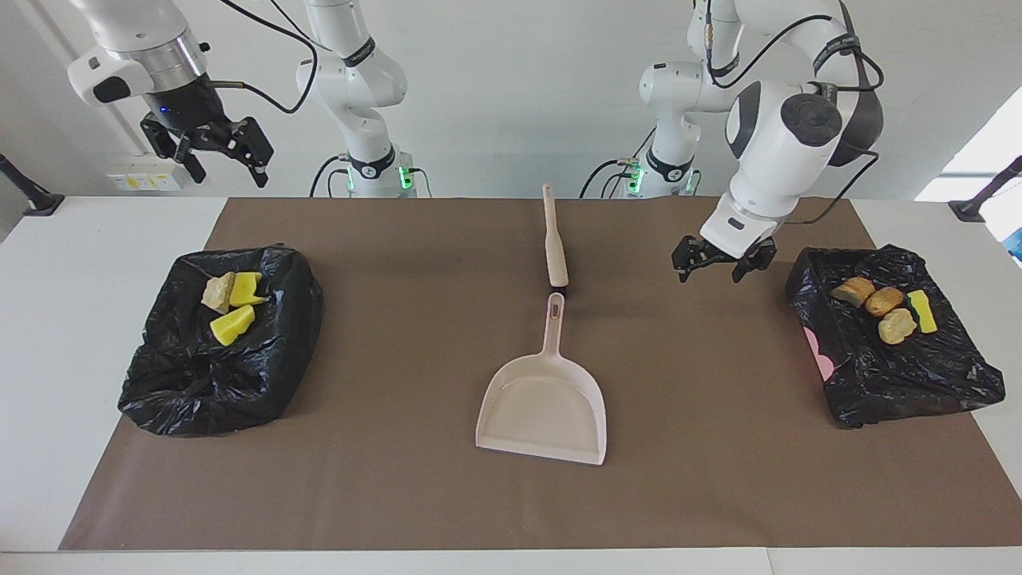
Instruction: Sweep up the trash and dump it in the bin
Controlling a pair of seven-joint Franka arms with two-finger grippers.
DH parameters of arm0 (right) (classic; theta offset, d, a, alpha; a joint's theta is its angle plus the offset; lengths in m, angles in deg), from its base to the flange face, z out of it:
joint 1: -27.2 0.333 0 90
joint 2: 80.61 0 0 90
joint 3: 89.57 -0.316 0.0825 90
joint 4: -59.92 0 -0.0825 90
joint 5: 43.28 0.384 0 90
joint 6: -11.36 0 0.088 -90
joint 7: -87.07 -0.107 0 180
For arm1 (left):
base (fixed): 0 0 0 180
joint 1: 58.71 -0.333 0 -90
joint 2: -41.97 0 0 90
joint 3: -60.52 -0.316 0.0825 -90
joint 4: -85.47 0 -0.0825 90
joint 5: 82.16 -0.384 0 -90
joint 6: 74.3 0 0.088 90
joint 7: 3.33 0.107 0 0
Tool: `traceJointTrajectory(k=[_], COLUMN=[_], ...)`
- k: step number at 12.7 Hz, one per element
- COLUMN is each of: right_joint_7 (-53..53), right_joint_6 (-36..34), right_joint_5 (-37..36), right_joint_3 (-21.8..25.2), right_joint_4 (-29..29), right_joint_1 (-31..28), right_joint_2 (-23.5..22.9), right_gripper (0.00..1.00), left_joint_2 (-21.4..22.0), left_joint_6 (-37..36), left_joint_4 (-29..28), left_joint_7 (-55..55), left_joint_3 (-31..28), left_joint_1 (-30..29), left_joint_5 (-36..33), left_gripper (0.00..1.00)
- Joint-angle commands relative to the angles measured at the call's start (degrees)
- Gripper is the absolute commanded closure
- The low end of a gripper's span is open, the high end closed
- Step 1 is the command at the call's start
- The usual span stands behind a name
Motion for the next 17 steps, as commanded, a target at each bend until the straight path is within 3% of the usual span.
traceJointTrajectory(k=[1, 10, 12, 17], right_joint_7=[-0.5, -0.5, -0.5, -0.5], right_joint_6=[0.2, 0.2, 0.2, 0.2], right_joint_5=[1.0, 1.0, 0.9, 0.9], right_joint_3=[-0.2, -0.2, -0.2, -0.2], right_joint_4=[1.1, 1.1, 1.1, 1.1], right_joint_1=[-0.3, -0.3, -0.3, -0.3], right_joint_2=[1.0, 1.0, 1.0, 1.0], right_gripper=[0.0, 0.0, 0.0, 0.0], left_joint_2=[3.2, 6.3, 7.5, 11.0], left_joint_6=[-5.2, -19.4, -20.8, -16.6], left_joint_4=[1.3, 12.0, 12.1, 8.6], left_joint_7=[5.0, 7.0, 7.0, 6.8], left_joint_3=[0.5, -2.0, -2.0, -1.7], left_joint_1=[-3.5, -6.2, -6.1, -6.3], left_joint_5=[0.1, -0.1, -0.1, 0.9], left_gripper=[0.0, 0.0, 0.0, 0.0])
